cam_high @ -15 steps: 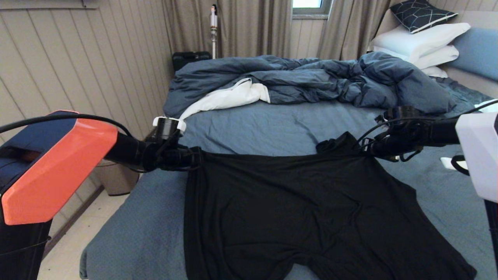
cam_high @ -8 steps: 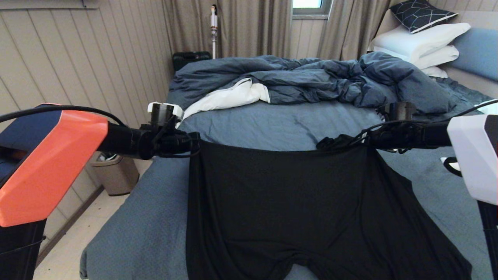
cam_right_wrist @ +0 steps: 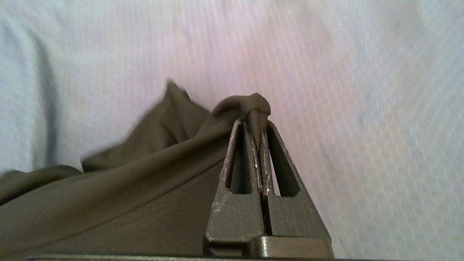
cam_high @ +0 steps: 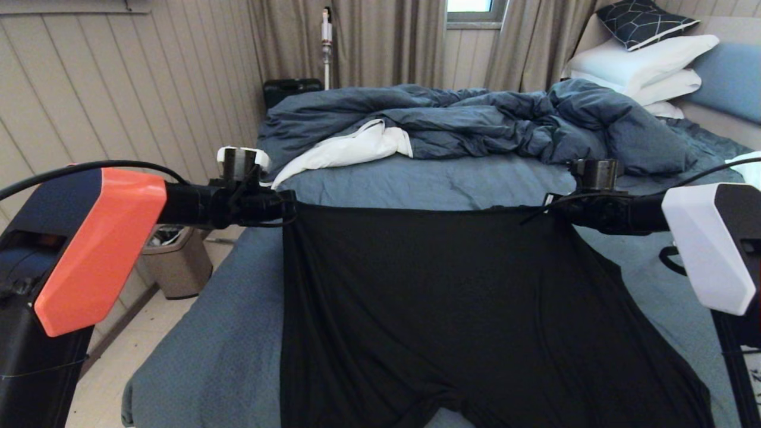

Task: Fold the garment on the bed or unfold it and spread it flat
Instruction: Unford the black T-shirt

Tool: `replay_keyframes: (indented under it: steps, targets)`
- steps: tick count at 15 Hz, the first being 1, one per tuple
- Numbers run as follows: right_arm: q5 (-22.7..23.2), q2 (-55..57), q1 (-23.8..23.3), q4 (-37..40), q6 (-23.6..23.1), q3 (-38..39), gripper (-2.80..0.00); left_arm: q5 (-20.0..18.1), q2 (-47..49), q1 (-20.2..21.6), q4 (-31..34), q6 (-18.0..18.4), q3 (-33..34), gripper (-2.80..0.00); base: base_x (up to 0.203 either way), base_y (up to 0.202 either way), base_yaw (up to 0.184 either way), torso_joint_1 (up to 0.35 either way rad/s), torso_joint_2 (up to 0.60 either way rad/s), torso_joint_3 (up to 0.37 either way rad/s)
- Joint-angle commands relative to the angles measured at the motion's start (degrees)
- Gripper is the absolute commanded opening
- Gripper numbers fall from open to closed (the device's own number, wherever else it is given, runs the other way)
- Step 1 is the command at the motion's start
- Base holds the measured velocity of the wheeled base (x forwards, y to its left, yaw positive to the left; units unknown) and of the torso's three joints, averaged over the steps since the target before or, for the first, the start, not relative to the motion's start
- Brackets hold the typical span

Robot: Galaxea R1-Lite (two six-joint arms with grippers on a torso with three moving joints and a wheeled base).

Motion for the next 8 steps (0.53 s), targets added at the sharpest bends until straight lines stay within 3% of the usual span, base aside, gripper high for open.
replay_keyframes:
  steps: [1, 8]
  targets:
    - [-0.5, 0.7, 0.3, -1.5, -0.3, 0.0, -2.80, 0.0, 1.3, 0.3, 0.0, 0.4, -1.7, -2.80, 0.000, 0.000, 0.000, 0.000, 0.00, 0.000]
    - [-2.9, 2.8, 1.9, -5.2, -4.4, -0.5, -2.80, -0.4, 5.3, 1.8, 0.8, 5.2, -5.6, -2.80, 0.000, 0.000, 0.000, 0.000, 0.00, 0.000]
